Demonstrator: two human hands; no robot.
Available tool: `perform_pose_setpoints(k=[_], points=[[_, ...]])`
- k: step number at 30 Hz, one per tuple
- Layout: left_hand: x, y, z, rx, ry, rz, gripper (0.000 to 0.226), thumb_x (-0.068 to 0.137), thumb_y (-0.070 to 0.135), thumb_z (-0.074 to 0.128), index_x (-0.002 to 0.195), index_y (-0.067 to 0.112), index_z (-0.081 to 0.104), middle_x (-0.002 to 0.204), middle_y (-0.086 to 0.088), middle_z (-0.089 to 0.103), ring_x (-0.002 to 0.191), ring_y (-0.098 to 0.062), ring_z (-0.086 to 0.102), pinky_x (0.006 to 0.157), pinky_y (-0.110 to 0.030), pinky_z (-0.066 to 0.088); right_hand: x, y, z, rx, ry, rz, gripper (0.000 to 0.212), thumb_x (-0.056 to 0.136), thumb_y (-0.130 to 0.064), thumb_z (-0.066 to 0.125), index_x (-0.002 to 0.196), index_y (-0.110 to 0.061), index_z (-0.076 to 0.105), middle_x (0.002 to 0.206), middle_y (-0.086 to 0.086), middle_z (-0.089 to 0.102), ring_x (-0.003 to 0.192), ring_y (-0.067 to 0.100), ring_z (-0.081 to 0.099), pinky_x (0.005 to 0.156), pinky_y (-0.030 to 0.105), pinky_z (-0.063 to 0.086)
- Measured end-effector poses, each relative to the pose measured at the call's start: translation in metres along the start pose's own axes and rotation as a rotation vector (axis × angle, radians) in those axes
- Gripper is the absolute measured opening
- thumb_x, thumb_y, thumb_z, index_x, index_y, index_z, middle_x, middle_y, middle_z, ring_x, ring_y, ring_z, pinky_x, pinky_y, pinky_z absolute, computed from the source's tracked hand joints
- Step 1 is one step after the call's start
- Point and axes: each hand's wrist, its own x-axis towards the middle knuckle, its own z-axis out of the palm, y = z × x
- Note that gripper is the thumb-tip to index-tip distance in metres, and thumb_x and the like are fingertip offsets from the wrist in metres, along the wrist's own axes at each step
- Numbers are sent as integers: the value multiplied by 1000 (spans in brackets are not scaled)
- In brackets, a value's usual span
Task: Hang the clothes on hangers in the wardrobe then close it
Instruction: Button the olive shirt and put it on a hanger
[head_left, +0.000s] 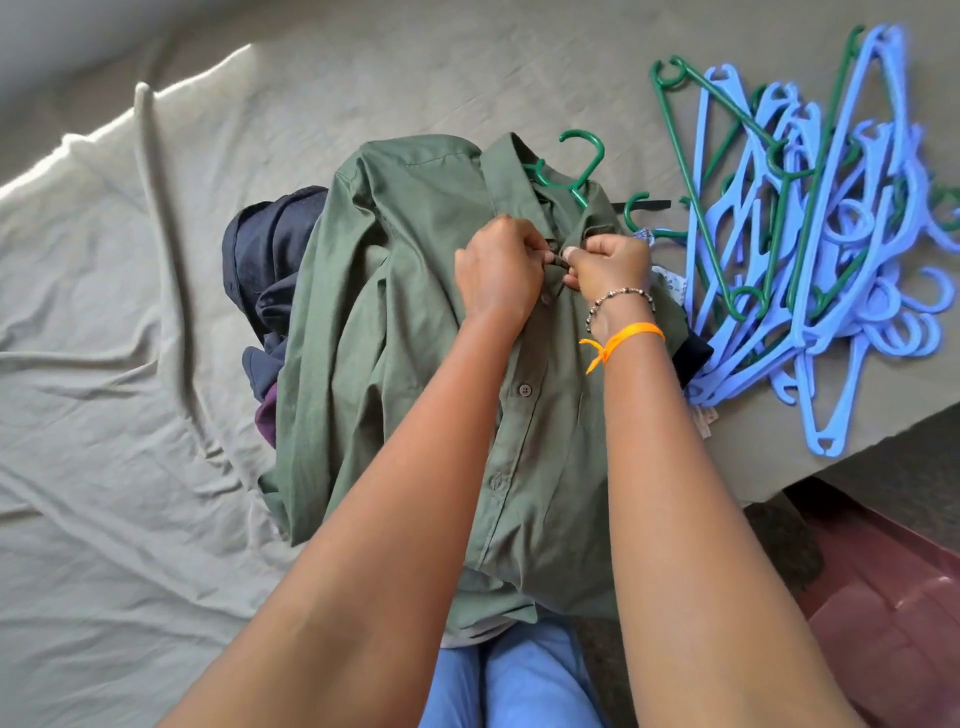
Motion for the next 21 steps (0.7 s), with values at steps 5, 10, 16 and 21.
perform_pose_setpoints(k=[5,10,16,21], points=[[4,-1,-4,-210,-64,-126,9,86,19,63,80,21,69,91,-1,71,94,-24,62,88,-35,46,-6,3,-7,101,-74,-70,27,79,5,65,65,-17,57,61,-1,58,41,-3,51,51,14,46],[1,4,-19,-801,-189,-337,22,88,2,63,68,12,62,50,8,60,46,0,54,55,-14,47,-15,1,-4,203,-77,-146,26,76,3,69,66,-19,60,63,-2,61,57,6,56,65,24,53],[-2,7,-29,-858,-245,-366,22,86,-4,62,68,8,61,40,11,57,37,5,51,45,-7,40,-22,6,5,287,17,-168,26,75,2,69,64,-19,60,63,1,62,58,11,57,67,29,52],[-1,1,-27,-788,-229,-375,20,84,0,66,67,10,63,61,0,63,54,-3,58,53,-10,46,-24,8,9,292,67,-176,25,74,2,69,64,-19,60,63,1,62,58,12,58,64,27,51]])
